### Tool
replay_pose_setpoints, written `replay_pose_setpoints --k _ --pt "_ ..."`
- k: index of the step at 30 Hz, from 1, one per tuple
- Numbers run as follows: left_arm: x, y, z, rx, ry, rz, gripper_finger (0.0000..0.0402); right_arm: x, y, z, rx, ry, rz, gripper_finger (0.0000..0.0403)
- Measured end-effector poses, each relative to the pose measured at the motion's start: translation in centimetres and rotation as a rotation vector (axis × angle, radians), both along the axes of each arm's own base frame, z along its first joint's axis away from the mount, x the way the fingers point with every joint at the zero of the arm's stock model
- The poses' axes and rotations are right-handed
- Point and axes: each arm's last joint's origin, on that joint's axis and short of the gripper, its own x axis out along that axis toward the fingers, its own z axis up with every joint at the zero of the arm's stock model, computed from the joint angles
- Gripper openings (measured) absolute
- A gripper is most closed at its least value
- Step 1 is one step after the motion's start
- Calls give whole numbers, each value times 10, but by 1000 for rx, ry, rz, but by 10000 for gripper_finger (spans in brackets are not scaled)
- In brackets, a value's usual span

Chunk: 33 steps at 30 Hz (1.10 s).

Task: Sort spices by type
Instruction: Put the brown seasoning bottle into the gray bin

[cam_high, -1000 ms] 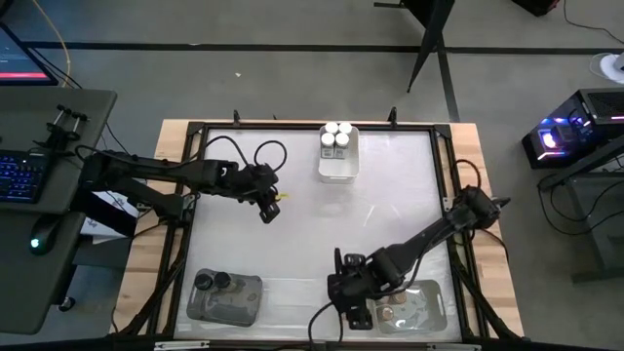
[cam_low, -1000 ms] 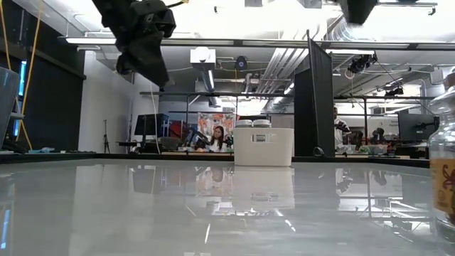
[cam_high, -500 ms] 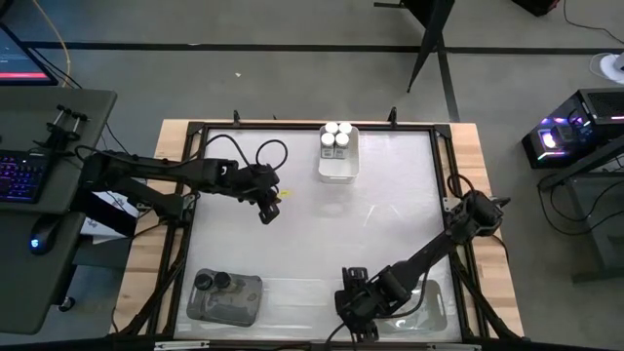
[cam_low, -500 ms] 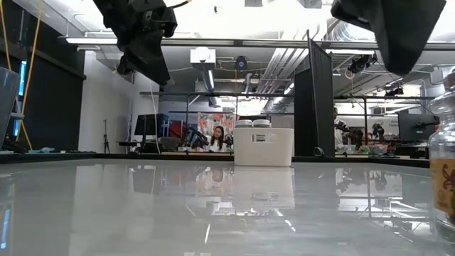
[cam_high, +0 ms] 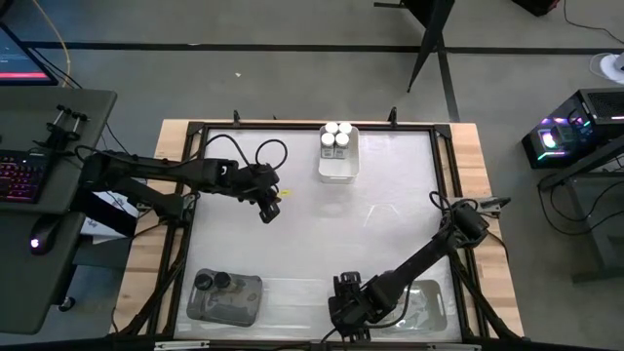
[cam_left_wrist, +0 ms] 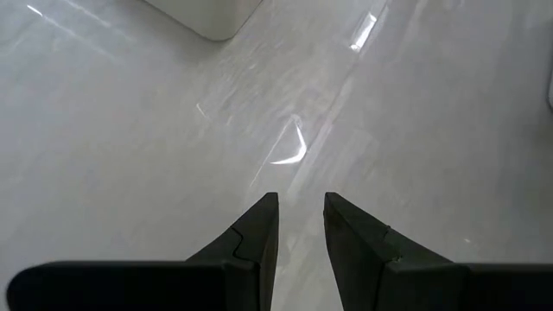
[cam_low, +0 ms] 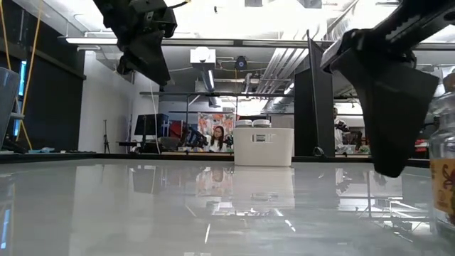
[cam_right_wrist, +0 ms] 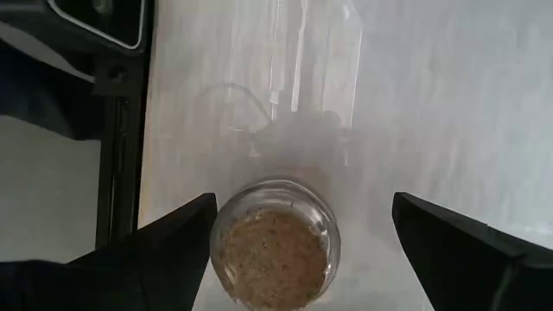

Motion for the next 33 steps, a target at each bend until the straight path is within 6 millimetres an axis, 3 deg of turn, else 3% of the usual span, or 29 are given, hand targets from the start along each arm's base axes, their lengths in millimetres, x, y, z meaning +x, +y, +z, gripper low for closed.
replay_pose_setpoints --k 5,13,17,21,25,29,33 --pt "0 0 0 0 0 0 84 0 0 -2 4 8 -26 303" --pt "0 0 0 0 0 0 84 -1 1 1 22 52 -21 194" --pt "0 0 0 1 -1 1 84 -2 -5 22 -50 110 58 187" --pt "1 1 1 3 -9 5 84 -5 -28 59 -163 114 104 187" --pt "2 4 2 3 -34 17 84 -21 -65 96 -240 156 -18 187" --pt "5 8 4 4 -67 32 84 -49 -94 128 -228 108 -234 187" --pt "5 11 5 4 -80 46 84 -91 -90 124 -167 167 -338 187"
